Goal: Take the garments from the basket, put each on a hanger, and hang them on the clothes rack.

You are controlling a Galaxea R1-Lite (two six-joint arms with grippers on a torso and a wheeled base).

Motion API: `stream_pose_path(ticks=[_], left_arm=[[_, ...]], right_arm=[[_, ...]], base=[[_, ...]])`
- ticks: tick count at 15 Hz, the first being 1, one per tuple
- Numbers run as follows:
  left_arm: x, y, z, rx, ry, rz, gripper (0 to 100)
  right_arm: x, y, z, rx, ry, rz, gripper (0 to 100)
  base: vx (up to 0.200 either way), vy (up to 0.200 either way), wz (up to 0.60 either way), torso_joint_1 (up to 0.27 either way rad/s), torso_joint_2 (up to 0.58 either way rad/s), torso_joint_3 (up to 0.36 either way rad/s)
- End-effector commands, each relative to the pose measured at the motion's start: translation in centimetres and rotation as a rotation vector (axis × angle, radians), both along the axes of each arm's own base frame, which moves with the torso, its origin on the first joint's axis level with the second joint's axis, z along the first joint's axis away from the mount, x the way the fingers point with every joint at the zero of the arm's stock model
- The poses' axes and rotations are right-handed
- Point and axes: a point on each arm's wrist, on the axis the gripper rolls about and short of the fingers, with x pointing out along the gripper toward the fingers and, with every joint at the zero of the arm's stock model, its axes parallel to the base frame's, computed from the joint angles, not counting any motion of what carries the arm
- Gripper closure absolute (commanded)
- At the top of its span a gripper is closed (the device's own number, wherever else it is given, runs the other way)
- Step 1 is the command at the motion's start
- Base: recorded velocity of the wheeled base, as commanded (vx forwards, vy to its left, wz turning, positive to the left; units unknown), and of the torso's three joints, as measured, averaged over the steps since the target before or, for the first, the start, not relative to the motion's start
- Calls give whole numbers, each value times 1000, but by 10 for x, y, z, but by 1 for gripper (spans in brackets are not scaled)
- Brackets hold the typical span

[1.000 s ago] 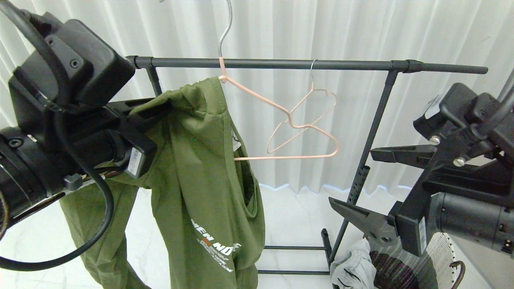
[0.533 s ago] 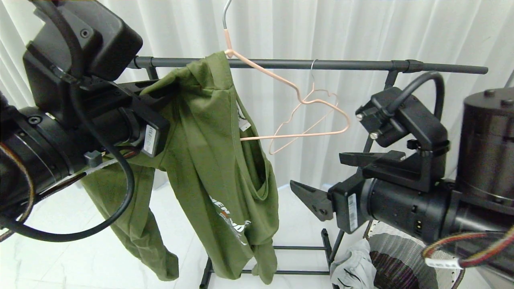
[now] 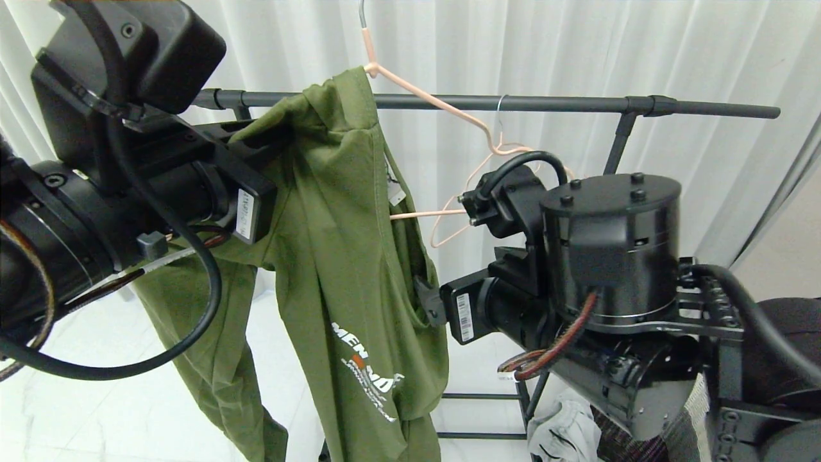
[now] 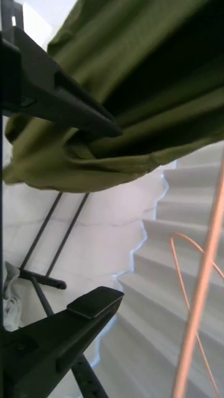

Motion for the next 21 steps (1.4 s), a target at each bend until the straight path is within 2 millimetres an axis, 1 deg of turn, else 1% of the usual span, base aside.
stream_pose_path(ticks=[1, 3, 6, 7, 8, 9, 10, 11, 12, 13, 14, 16, 18, 21], left_arm=[[-1, 0, 1, -2, -4, -2, 100], [-2, 0, 1, -5, -5, -2, 100], [-1, 0, 1, -2, -4, -1, 100], [0, 3, 1, -1, -4, 16, 100], [2, 5, 1, 0, -5, 27, 100], [6, 12, -1, 7, -11, 70, 100], [8, 16, -3, 9, -13, 90, 100], [8, 16, -3, 9, -13, 90, 100], [9, 20, -10, 17, -4, 107, 100], [9, 20, -11, 18, -3, 107, 100], [7, 21, -18, 46, 0, 107, 100], [4, 23, -26, 96, 7, 105, 100], [3, 24, -32, 110, 24, 103, 100], [2, 24, -42, 143, 44, 102, 100]], right_arm=[[12, 7, -17, -41, 22, -38, 0], [19, 6, -24, -64, 21, -101, 0], [22, 3, -31, -93, 23, -144, 0], [27, -7, -37, -127, 19, -211, 0], [30, -11, -37, -132, 16, -238, 0], [35, -30, -35, -141, 14, -299, 0], [37, -43, -33, -138, 14, -327, 0], [37, -43, -33, -138, 14, -327, 0], [44, -68, -25, -121, 11, -390, 0], [44, -70, -25, -120, 12, -395, 0], [50, -86, -16, -96, 3, -437, 0], [53, -96, -10, -84, -7, -465, 0], [53, -101, -4, -69, -14, -477, 0], [47, -108, 4, -56, -20, -468, 0]], base=[[0, 0, 0, 0, 0, 0], [0, 0, 0, 0, 0, 0], [0, 0, 0, 0, 0, 0], [0, 0, 0, 0, 0, 0], [0, 0, 0, 0, 0, 0], [0, 0, 0, 0, 0, 0], [0, 0, 0, 0, 0, 0], [0, 0, 0, 0, 0, 0], [0, 0, 0, 0, 0, 0], [0, 0, 0, 0, 0, 0], [0, 0, 0, 0, 0, 0], [0, 0, 0, 0, 0, 0], [0, 0, 0, 0, 0, 0], [0, 0, 0, 0, 0, 0]])
